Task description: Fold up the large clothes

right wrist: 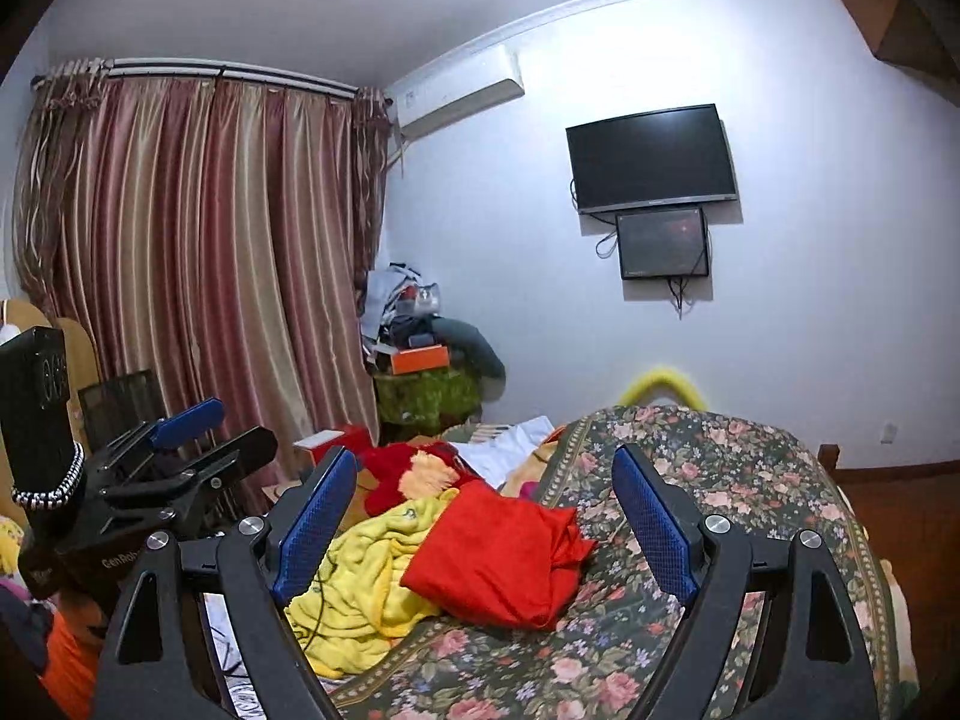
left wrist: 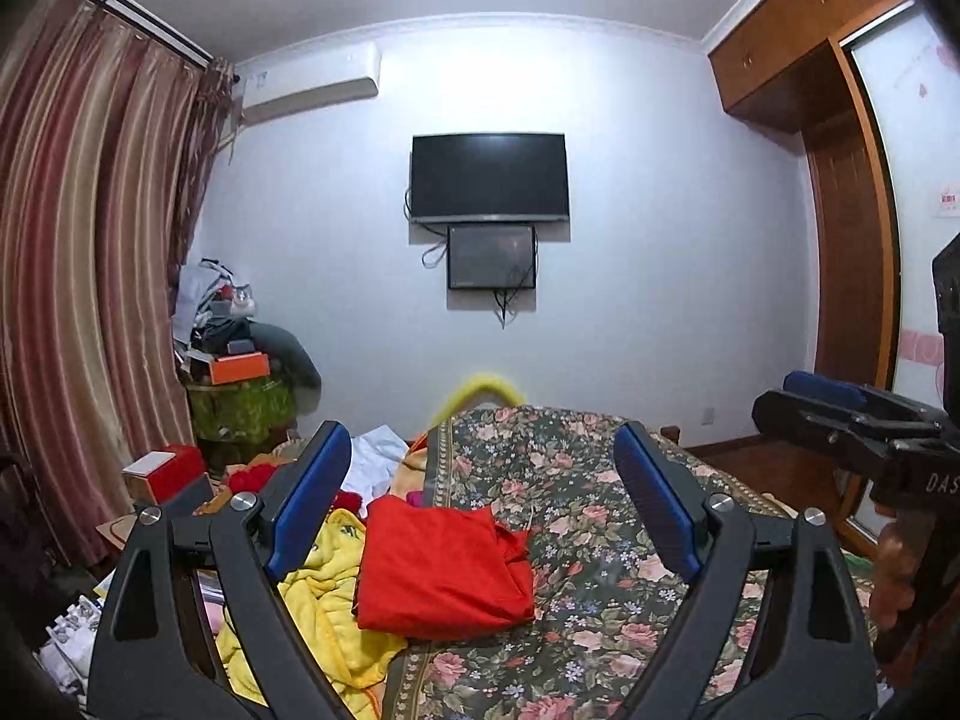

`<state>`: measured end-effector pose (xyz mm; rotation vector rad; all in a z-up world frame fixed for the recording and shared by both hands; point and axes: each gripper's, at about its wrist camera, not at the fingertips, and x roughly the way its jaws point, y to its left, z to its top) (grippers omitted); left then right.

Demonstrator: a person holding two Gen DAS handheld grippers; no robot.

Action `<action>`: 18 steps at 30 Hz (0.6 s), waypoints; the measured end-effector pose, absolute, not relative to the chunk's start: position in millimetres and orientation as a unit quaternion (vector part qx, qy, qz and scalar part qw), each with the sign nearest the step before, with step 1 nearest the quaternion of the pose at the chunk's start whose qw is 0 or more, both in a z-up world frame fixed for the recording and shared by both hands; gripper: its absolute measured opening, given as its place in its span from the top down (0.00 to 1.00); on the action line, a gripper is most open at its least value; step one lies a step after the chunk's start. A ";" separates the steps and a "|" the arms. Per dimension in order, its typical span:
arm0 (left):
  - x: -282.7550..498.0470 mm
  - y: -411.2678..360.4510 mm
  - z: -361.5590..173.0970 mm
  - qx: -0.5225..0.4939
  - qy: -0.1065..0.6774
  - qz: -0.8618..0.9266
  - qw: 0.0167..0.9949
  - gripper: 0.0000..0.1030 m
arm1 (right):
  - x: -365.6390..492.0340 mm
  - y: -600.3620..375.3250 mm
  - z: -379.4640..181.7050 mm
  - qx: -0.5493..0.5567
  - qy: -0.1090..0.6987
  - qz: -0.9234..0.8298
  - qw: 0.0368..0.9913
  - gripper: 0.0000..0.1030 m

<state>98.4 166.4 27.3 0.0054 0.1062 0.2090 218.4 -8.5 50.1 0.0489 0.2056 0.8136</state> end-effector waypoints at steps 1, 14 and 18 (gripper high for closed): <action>93.5 163.3 26.6 0.001 0.049 0.104 0.993 0.12 | 214.4 -10.0 48.8 0.024 0.100 0.395 0.913 0.17; 70.3 152.9 26.2 -0.009 0.034 0.108 0.994 0.12 | 184.7 -21.9 45.7 0.014 0.093 0.380 0.920 0.17; 68.6 151.7 25.1 -0.006 0.033 0.114 0.993 0.12 | 182.2 -23.6 47.3 0.015 0.090 0.380 0.920 0.17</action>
